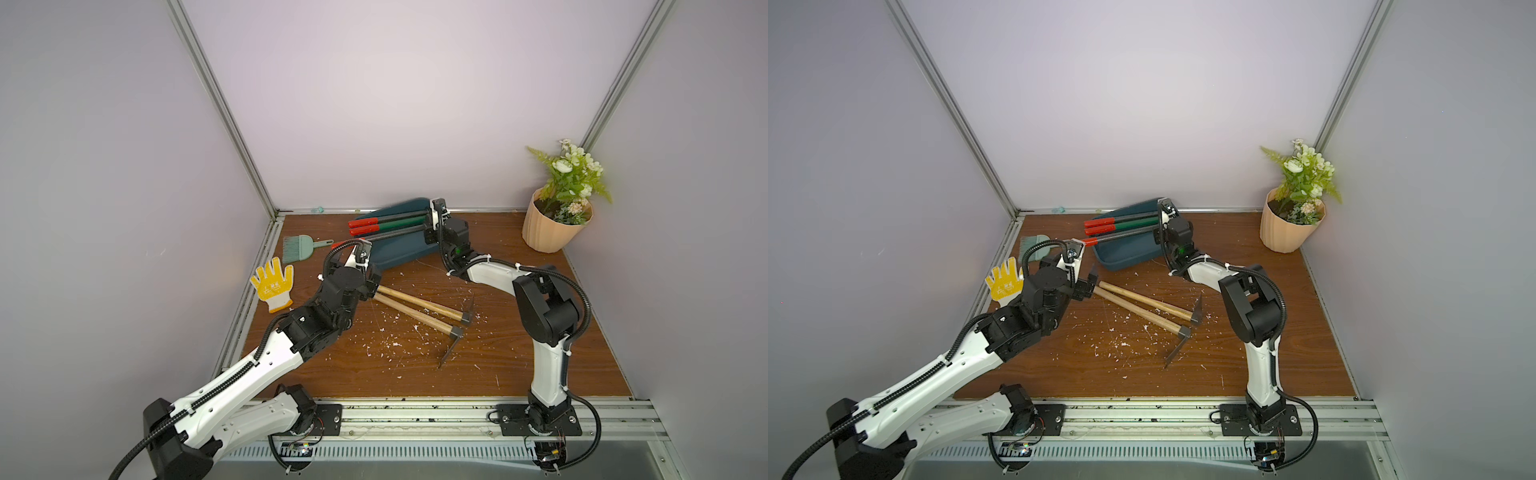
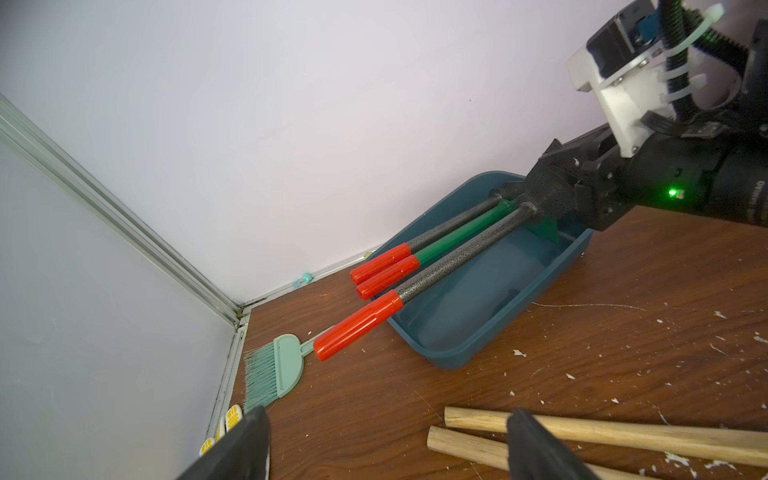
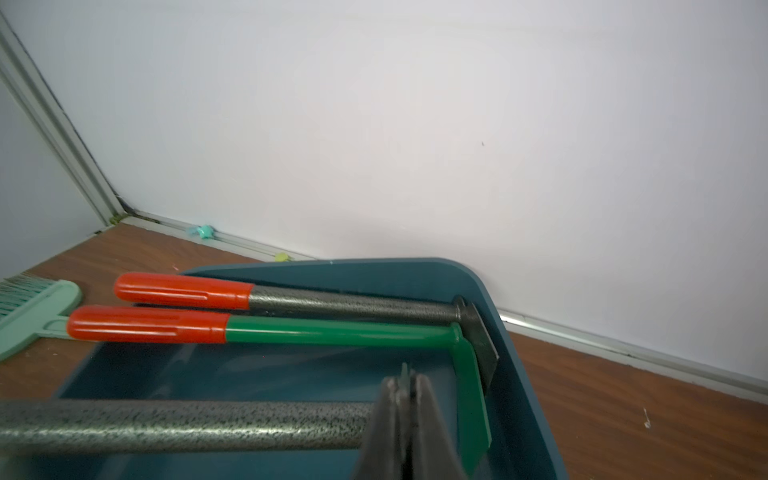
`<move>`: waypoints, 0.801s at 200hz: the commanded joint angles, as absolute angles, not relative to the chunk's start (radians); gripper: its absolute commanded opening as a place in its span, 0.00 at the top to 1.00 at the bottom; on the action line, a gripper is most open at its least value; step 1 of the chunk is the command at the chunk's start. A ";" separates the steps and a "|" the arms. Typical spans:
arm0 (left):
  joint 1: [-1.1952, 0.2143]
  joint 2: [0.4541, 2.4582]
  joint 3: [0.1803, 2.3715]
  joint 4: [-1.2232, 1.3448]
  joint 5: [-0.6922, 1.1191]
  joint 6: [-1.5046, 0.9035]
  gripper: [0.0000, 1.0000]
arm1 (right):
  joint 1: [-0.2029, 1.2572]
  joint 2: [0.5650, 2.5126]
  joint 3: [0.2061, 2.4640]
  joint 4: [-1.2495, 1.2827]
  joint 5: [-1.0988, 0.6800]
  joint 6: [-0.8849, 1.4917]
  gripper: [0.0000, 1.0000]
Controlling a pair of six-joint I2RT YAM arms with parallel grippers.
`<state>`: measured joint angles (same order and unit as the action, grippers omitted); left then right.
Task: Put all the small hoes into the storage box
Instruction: Place the hoe in the storage box.
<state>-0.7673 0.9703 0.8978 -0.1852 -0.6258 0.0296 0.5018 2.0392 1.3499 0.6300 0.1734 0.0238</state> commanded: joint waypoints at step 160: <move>-0.744 1.060 1.001 -0.283 -0.693 0.020 0.10 | 0.376 2.370 1.669 0.786 0.054 0.142 1.00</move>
<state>-0.7570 1.0382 0.9672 -0.2653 -0.6716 0.0330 0.3855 2.3726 1.6081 0.7017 0.0742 0.1020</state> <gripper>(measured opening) 0.898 0.069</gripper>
